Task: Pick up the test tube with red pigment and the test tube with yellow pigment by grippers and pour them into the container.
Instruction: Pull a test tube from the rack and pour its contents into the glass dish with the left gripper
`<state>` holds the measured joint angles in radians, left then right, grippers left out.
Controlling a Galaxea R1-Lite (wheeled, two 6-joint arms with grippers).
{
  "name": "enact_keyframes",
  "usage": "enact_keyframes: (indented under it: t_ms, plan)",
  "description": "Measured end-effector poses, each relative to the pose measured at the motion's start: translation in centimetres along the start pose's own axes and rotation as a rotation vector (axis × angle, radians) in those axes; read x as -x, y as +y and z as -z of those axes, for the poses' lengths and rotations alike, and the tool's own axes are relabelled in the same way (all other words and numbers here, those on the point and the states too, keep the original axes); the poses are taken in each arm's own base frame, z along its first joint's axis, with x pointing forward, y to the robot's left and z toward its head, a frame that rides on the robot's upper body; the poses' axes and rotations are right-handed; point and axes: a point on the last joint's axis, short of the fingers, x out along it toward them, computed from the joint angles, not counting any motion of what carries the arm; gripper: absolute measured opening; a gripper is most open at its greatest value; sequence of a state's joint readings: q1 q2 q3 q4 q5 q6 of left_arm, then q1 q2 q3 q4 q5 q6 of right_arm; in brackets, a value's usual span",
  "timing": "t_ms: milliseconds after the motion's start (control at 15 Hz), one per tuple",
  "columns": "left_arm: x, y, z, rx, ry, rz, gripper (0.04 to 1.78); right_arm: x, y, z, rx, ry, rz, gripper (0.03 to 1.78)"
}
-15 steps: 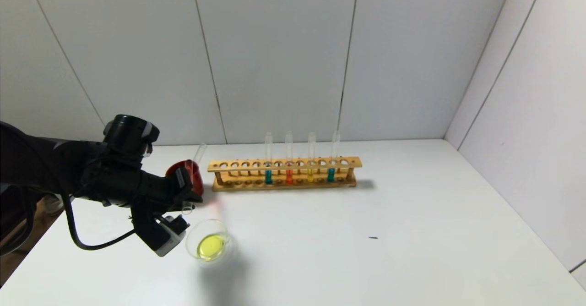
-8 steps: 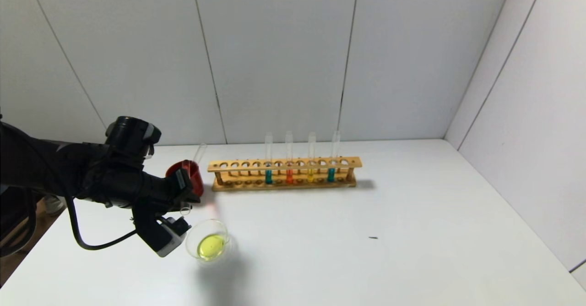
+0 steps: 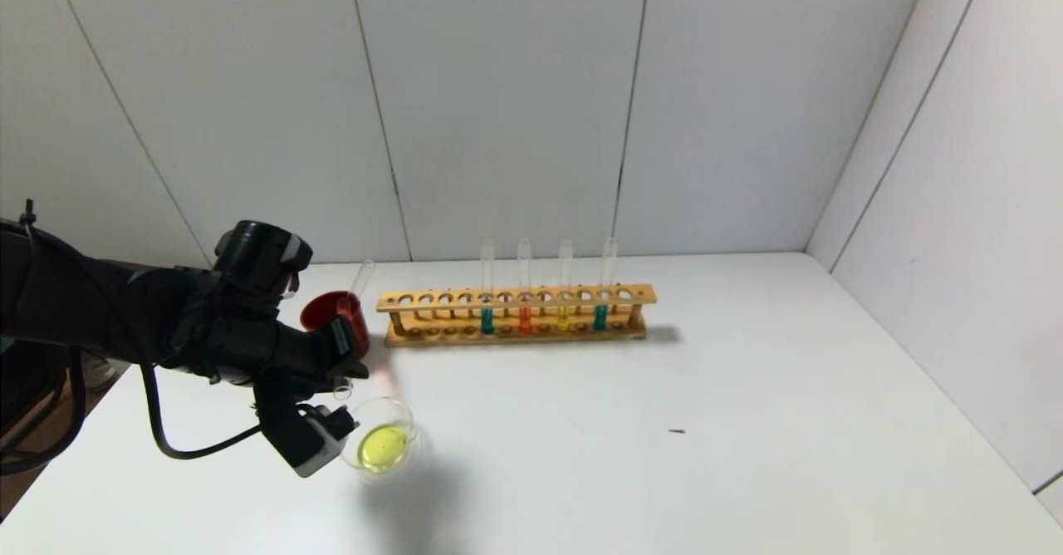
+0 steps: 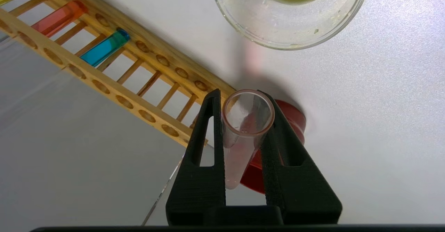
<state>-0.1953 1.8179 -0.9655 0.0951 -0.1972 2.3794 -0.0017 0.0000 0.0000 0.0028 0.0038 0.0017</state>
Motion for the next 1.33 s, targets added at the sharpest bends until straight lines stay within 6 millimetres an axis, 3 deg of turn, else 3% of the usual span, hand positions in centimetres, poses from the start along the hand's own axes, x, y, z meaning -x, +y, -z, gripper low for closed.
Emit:
enact_keyframes:
  t_ms: [533,1333]
  plan:
    - [-1.1,0.2,-0.2,-0.049,0.046,-0.012,0.34,0.0,0.0,0.0,0.0,0.0,0.0,1.75]
    - [-0.1,0.1,-1.0,-0.1,0.081,0.02,0.34,0.0,0.0,0.0,0.0,0.0,0.0,1.75]
